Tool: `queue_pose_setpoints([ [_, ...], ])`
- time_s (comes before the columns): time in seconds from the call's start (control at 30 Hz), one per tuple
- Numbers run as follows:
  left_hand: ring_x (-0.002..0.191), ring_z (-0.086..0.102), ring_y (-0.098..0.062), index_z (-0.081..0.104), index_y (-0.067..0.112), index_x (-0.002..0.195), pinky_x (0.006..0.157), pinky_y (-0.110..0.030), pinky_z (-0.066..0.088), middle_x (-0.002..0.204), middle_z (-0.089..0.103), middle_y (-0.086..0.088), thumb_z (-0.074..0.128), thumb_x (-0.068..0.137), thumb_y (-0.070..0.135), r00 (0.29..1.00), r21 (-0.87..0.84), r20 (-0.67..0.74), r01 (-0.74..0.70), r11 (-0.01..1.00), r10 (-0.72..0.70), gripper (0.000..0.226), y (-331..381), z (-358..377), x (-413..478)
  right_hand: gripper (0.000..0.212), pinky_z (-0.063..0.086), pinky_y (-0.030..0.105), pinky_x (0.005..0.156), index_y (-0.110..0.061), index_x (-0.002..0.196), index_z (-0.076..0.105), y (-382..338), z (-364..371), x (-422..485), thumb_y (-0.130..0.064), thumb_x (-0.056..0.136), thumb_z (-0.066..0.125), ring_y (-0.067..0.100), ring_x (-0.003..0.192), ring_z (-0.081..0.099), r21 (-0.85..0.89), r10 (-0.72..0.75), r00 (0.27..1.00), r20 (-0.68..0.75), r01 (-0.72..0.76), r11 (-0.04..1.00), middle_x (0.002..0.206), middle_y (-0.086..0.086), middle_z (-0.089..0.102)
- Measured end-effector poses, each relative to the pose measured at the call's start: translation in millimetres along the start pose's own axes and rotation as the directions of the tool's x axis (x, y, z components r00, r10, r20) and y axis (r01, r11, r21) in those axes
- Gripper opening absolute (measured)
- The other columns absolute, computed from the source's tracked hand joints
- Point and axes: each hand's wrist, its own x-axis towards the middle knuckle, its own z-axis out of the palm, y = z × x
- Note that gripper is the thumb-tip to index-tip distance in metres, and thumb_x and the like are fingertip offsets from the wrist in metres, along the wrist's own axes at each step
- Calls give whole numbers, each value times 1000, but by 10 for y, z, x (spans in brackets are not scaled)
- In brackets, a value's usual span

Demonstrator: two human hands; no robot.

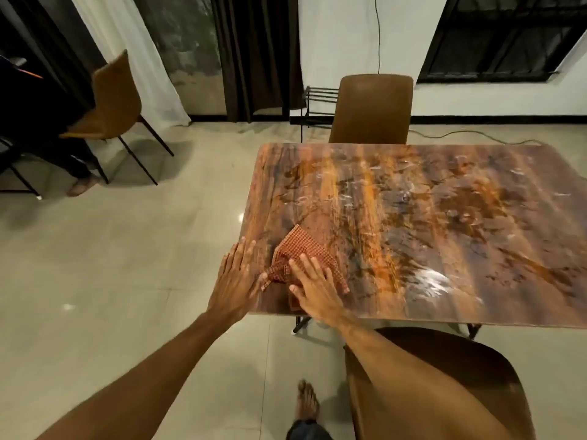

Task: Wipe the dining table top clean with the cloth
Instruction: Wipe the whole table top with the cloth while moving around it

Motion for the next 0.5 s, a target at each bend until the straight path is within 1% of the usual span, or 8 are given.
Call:
queue_pose_setpoints([
  [0.07,157,0,-18,2,23,161,126,-36,-4,170,1,-2,15,95,71,999,-52,19,43,998,-42,82,-72,75,228,63,-1,62,125,-36,164,0,83,112,300,-50,110,28,30,159,-8,-62,12,999,50,-9,998,173,1,-12],
  [0.17,157,0,-16,1,25,161,126,-35,-4,170,1,0,9,93,72,995,-38,49,85,996,-83,83,-252,259,541,64,-6,72,120,-41,163,-3,197,335,747,-57,108,25,35,158,-13,-128,42,991,124,-26,991,173,0,-16],
  [0.23,157,0,-16,3,24,161,126,-33,-6,170,1,1,13,94,70,993,-63,61,106,992,-102,82,-353,296,717,62,-5,75,118,-44,162,-3,343,354,934,-59,107,21,34,158,-14,-170,16,995,96,0,986,172,-3,-17],
  [0.27,157,0,-15,3,24,161,125,-32,-7,170,0,1,15,95,69,992,-81,69,107,991,-101,81,-425,325,821,61,-4,75,118,-44,163,-1,485,344,1052,-58,107,20,32,159,-13,-172,37,997,62,-26,985,172,-5,-16],
  [0.33,157,-1,-15,4,24,161,125,-32,-7,170,0,1,20,98,65,991,-101,78,114,988,-106,77,-552,375,954,59,-4,73,120,-41,164,3,810,234,1245,-55,108,20,29,159,-11,-142,186,983,-15,-186,972,173,-7,-12],
  [0.4,157,1,-16,6,23,161,125,-33,-5,170,3,0,24,100,61,992,-129,77,110,986,-101,74,-643,374,1104,60,-6,70,122,-34,165,4,1020,76,1450,-49,110,21,31,159,-10,-58,368,928,-66,-371,927,174,-4,-8],
  [0.43,157,3,-17,7,23,161,125,-34,-4,170,5,0,26,101,60,992,-149,76,110,983,-99,73,-714,371,1210,61,-6,68,122,-29,166,4,1020,25,1602,-47,110,22,33,159,-11,-15,412,908,-76,-414,910,174,-1,-7],
  [0.5,157,5,-17,9,25,161,124,-33,-3,170,7,1,28,101,59,992,-194,67,117,974,-106,72,-846,361,1405,63,-6,65,124,-19,165,2,783,62,1897,-44,111,21,36,158,-12,21,398,911,-111,-398,917,174,6,-8],
])
